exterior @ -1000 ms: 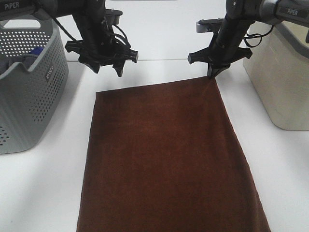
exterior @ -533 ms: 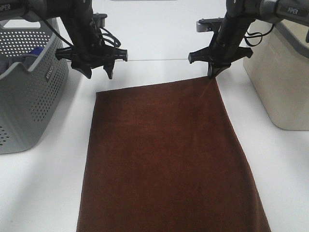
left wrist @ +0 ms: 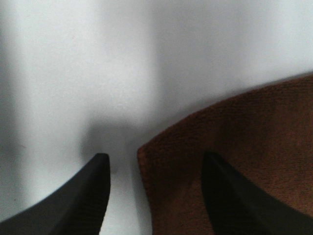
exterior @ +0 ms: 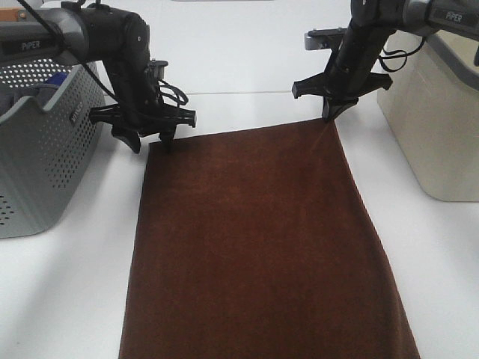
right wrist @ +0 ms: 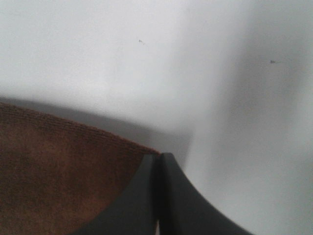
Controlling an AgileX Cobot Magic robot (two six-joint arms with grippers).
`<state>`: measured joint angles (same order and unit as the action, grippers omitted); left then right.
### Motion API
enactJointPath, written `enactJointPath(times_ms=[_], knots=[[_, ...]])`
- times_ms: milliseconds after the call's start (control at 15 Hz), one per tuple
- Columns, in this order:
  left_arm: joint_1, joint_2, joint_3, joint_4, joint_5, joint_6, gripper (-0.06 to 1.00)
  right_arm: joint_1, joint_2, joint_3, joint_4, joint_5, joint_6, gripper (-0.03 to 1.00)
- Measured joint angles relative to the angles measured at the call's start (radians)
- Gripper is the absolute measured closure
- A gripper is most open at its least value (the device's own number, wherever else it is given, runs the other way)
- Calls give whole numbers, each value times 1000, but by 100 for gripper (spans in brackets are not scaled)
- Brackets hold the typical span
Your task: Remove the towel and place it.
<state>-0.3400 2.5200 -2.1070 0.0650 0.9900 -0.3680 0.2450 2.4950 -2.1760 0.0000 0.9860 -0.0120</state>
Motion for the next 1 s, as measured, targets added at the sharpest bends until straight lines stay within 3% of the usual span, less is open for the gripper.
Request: enactJointPath(times_ms=[400,600,667,1000], knots=[[0,22,-6,-10,-6,0,62,0,0,0,0,0,0,97],[0,24,-7,-5,-34,44,90,0,0,0,0,0,-1,97],[0,25,-7,8,-45,65,94,0,0,0,0,0,-2,97],[0,27,-8,105,-191,79,94,0,0,-34,-58,-26,-10,97]])
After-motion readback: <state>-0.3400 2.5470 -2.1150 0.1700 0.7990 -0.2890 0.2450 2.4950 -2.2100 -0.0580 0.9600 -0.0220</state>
